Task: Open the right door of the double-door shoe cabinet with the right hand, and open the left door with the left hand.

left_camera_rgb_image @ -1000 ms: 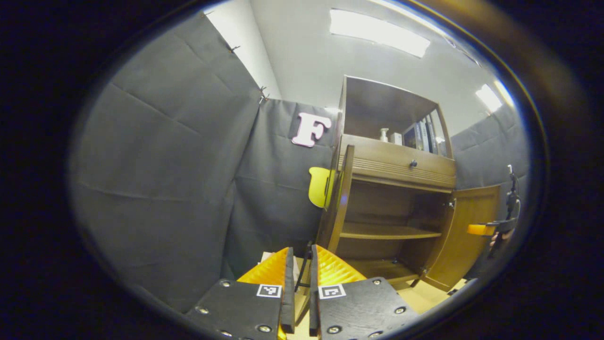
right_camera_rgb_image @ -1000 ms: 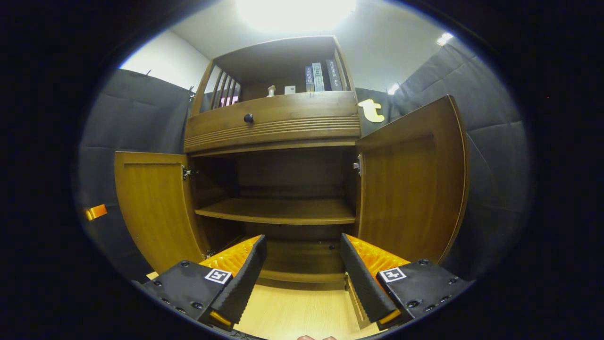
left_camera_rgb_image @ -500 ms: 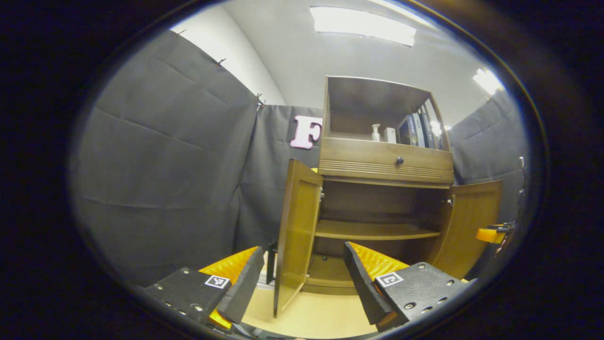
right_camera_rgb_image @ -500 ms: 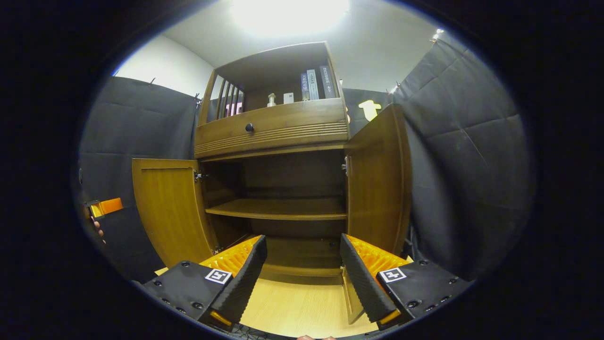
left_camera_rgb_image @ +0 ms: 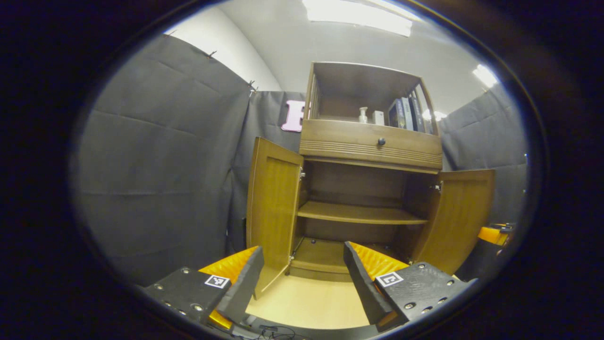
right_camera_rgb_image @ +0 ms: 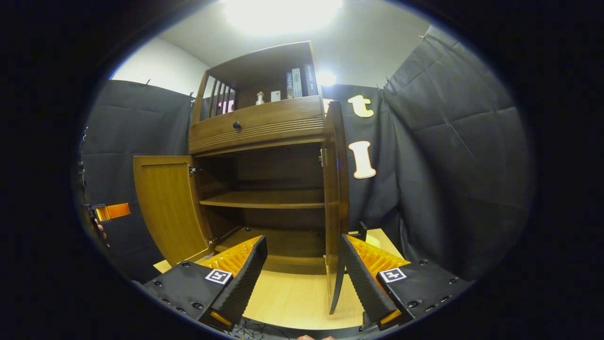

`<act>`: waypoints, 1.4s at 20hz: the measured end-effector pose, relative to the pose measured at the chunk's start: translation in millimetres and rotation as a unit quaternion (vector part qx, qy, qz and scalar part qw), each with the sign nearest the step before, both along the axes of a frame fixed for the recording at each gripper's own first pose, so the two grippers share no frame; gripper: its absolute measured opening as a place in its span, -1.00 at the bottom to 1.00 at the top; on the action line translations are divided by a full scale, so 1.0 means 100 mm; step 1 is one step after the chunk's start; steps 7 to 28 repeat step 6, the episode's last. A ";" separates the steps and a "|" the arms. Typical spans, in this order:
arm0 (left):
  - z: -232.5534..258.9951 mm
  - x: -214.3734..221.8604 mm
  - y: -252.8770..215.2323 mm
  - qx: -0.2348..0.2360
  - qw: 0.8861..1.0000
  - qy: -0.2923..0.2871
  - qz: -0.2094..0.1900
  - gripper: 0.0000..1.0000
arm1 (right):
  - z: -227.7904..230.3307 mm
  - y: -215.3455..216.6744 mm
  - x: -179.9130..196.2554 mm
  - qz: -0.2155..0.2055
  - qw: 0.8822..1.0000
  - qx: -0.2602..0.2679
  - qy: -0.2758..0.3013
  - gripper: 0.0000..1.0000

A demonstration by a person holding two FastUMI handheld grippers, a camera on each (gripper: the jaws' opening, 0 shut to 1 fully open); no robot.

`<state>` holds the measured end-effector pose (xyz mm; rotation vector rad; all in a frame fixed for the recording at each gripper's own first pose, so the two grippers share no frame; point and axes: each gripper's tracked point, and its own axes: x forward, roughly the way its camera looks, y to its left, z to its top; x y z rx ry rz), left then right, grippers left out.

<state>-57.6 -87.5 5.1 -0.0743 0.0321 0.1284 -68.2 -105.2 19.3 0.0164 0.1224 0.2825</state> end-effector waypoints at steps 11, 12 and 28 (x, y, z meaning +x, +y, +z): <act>-0.09 0.28 0.01 0.033 0.999 0.009 -0.009 0.94 | 0.12 0.37 0.10 -0.006 1.000 0.013 -0.002 0.95; -0.09 0.28 0.01 0.033 0.999 0.009 -0.009 0.94 | 0.12 0.37 0.10 -0.006 1.000 0.013 -0.002 0.95; -0.09 0.28 0.01 0.033 0.999 0.009 -0.009 0.94 | 0.12 0.37 0.10 -0.006 1.000 0.013 -0.002 0.95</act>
